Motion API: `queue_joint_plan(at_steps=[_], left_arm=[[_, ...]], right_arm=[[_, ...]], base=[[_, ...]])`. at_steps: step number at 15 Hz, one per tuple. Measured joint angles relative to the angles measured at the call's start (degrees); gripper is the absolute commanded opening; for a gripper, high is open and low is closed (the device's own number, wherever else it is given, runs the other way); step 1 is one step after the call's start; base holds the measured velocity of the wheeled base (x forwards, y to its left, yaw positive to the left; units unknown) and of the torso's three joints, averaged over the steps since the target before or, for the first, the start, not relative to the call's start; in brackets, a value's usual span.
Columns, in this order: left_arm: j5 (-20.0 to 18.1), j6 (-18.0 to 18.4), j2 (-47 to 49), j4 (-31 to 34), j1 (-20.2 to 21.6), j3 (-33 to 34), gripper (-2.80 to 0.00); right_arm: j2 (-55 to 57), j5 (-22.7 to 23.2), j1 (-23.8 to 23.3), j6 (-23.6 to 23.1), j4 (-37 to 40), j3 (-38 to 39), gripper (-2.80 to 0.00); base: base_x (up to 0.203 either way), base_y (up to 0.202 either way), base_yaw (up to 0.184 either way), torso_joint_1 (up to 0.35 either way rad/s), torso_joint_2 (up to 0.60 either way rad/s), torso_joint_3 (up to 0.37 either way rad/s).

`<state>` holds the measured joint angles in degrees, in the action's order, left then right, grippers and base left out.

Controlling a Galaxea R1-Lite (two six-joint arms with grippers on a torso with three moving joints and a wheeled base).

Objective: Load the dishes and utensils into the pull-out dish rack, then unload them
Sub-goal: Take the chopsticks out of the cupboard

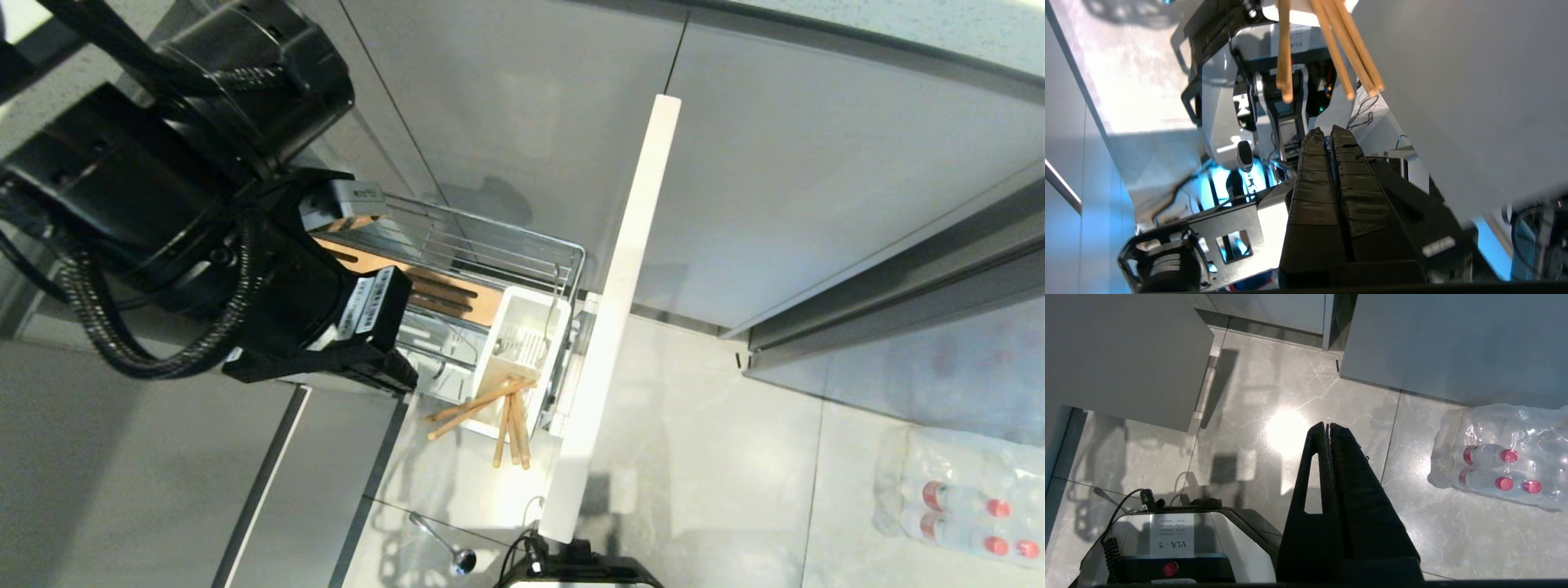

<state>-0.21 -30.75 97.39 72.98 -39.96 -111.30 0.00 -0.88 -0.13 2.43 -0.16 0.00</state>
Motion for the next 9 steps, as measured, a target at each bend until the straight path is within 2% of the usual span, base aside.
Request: queue_joint_plan(at_steps=[1,2,9], left_arm=[[0.08,-0.81,1.16,0.03,-0.02,0.07,-2.80],[0.10,-1.20,2.21,0.03,-0.04,0.14,0.00],[0.12,-3.09,9.22,0.07,-0.04,0.33,0.00]], right_arm=[[0.00,0.00,0.00,0.00,0.00,0.00,-2.80],[0.00,0.00,0.00,0.00,0.00,0.00,-2.80],[0.00,0.00,-0.02,0.02,0.00,0.00,-2.80]], base=[[0.000,0.000,0.000,0.000,0.00,0.000],[0.000,0.000,0.000,0.000,0.00,0.000],[0.000,0.000,0.000,0.000,0.00,0.000]])
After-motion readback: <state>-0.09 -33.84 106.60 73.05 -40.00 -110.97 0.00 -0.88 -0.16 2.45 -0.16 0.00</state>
